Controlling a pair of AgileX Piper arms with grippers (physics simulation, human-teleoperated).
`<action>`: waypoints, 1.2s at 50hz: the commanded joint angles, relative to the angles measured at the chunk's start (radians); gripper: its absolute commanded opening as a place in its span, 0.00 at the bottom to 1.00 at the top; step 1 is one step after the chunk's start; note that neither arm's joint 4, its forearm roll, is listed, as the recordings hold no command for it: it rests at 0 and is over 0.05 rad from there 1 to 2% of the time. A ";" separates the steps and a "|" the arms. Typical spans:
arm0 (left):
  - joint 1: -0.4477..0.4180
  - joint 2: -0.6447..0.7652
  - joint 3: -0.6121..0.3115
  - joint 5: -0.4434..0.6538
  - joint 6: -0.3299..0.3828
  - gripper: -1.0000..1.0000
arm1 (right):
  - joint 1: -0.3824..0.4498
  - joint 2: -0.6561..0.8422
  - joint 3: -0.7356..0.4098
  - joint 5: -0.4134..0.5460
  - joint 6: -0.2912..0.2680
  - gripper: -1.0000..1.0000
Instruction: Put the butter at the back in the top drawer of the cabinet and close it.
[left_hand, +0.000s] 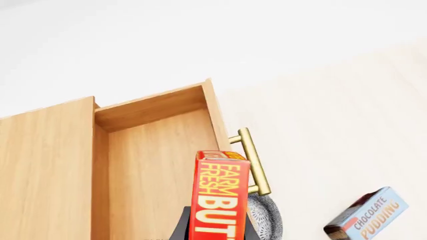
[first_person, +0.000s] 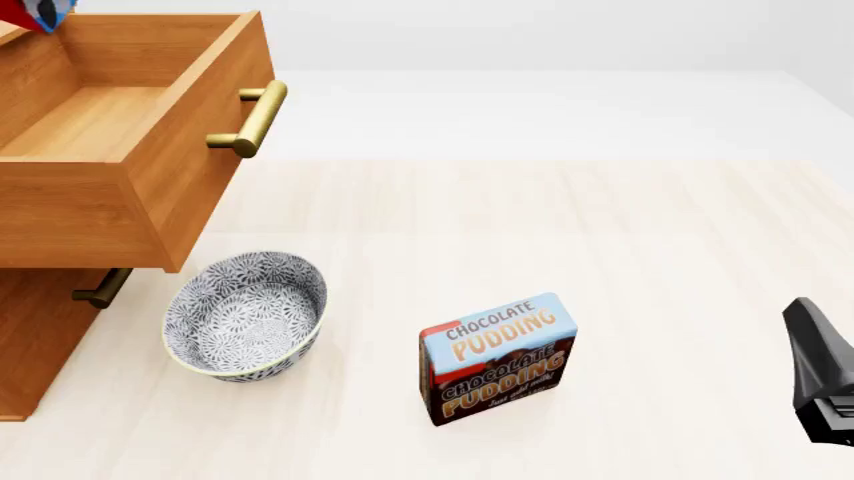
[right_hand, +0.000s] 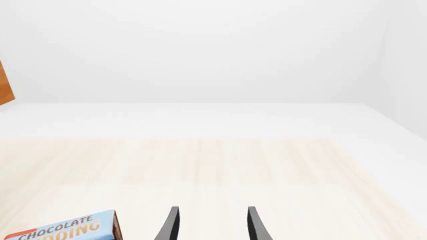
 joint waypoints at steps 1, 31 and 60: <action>0.034 -0.008 0.022 -0.016 0.010 0.00 | 0.000 0.000 0.000 0.000 0.000 1.00; 0.105 0.022 0.058 -0.043 0.004 0.00 | 0.000 0.000 0.000 0.000 0.000 1.00; 0.141 0.045 0.136 -0.093 -0.017 0.00 | 0.000 0.000 0.000 0.000 0.000 1.00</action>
